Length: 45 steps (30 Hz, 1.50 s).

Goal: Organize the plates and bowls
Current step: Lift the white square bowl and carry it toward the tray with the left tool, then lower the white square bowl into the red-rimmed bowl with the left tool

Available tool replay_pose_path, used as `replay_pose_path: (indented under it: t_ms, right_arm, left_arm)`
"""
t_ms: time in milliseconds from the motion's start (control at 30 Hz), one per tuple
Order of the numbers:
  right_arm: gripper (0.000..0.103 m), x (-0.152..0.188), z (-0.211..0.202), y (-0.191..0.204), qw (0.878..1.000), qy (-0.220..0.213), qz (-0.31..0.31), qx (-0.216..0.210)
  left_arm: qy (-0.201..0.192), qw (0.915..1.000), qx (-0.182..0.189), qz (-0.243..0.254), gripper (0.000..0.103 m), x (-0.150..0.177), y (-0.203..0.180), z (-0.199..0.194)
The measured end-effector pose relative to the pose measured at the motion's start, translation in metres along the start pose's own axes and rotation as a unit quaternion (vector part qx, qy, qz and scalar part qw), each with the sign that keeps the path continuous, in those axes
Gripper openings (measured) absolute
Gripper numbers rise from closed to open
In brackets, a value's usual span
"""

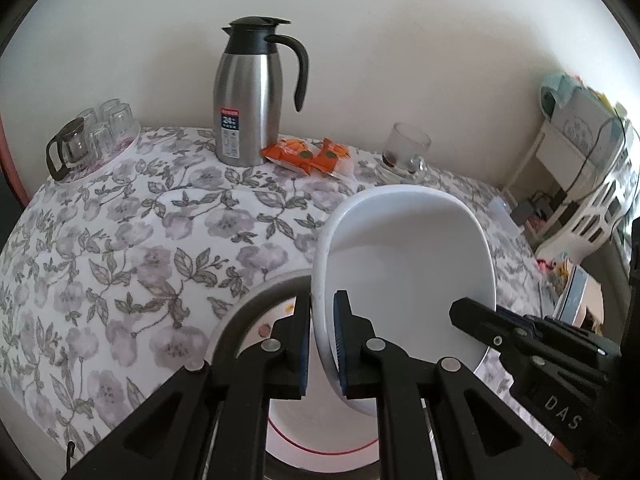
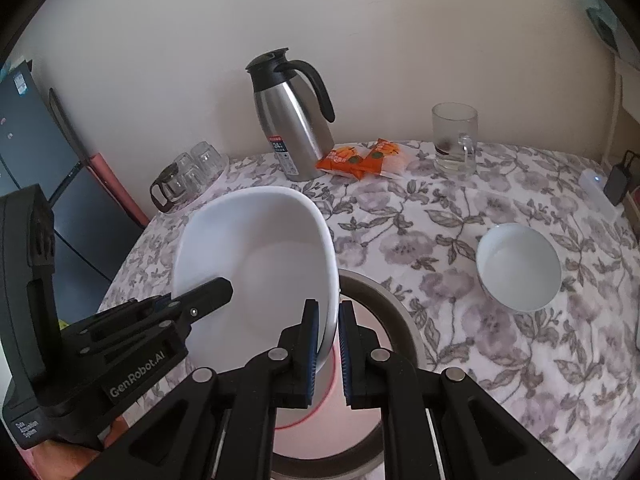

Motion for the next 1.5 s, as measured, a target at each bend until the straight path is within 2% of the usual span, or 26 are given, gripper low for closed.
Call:
replay_pose_path:
  t_ms: [267, 500, 1100, 1500]
  right_arm:
    - [0.011, 0.008, -0.004, -0.013, 1.000, -0.009, 0.005, -0.008]
    - [0.011, 0.010, -0.005, -0.012, 1.000, -0.006, 0.007, -0.016]
    - [0.012, 0.025, 0.006, 0.011, 0.999, 0.048, 0.018, -0.020]
    - [0.012, 0.031, 0.026, 0.021, 0.996, 0.085, 0.030, 0.012]
  left_arm:
    - [0.002, 0.9998, -0.012, 0.017, 0.012, 0.006, -0.016, 0.001]
    - [0.005, 0.9999, -0.007, 0.011, 0.012, 0.010, -0.013, 0.000]
    - [0.027, 0.9976, 0.048, -0.041, 0.013, 0.033, 0.020, -0.005]
    - [0.061, 0.9923, 0.080, -0.072, 0.013, 0.044, 0.041, 0.014]
Point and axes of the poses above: each gripper's, at about its wrist camera, not at the fingertips, and z roughly the way its jaws point, y to its left, x to its underside, the point moved 4 cm from there along z, roughly the way its jaws point, and after that the axes turned 14 degrees about y, right-handed, at the moved point
